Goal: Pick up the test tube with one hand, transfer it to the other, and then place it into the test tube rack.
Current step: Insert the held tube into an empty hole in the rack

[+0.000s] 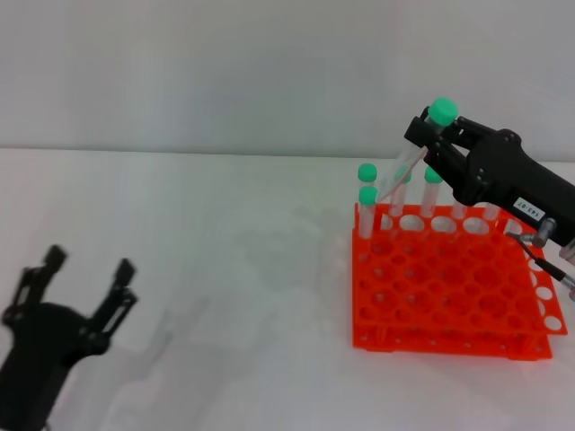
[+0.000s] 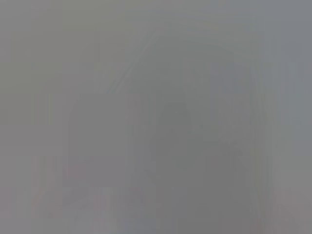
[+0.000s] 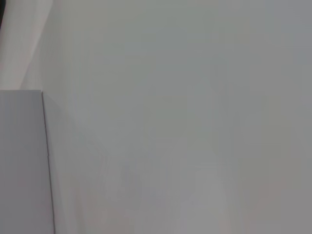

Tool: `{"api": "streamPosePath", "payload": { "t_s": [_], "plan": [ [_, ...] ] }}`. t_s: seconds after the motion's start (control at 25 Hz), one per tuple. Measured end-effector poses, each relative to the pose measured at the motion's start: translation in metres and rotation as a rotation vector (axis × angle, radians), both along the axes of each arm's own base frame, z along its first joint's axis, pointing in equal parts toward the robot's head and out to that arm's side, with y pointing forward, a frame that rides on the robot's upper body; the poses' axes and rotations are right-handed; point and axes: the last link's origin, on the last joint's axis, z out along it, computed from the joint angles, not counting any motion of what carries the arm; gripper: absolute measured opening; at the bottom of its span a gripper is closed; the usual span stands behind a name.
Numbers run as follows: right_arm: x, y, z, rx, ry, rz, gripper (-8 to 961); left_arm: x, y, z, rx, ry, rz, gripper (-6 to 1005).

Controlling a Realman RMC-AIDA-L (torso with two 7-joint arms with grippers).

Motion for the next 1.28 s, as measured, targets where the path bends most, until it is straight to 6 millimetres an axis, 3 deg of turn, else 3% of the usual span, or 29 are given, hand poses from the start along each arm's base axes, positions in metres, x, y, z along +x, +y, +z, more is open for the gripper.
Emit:
{"api": "streamPosePath", "payload": {
  "t_s": [0.56,1.28],
  "plan": [
    [-0.013,0.019,-0.005,0.085,-0.074,-0.008,229,-0.028,-0.034,0.021,0.146,-0.04,0.155,867],
    [0.005,0.025,-0.013,0.097,-0.148,-0.107,238,-0.032,-0.026,0.019,0.123,-0.033,0.183,864]
  ]
}}
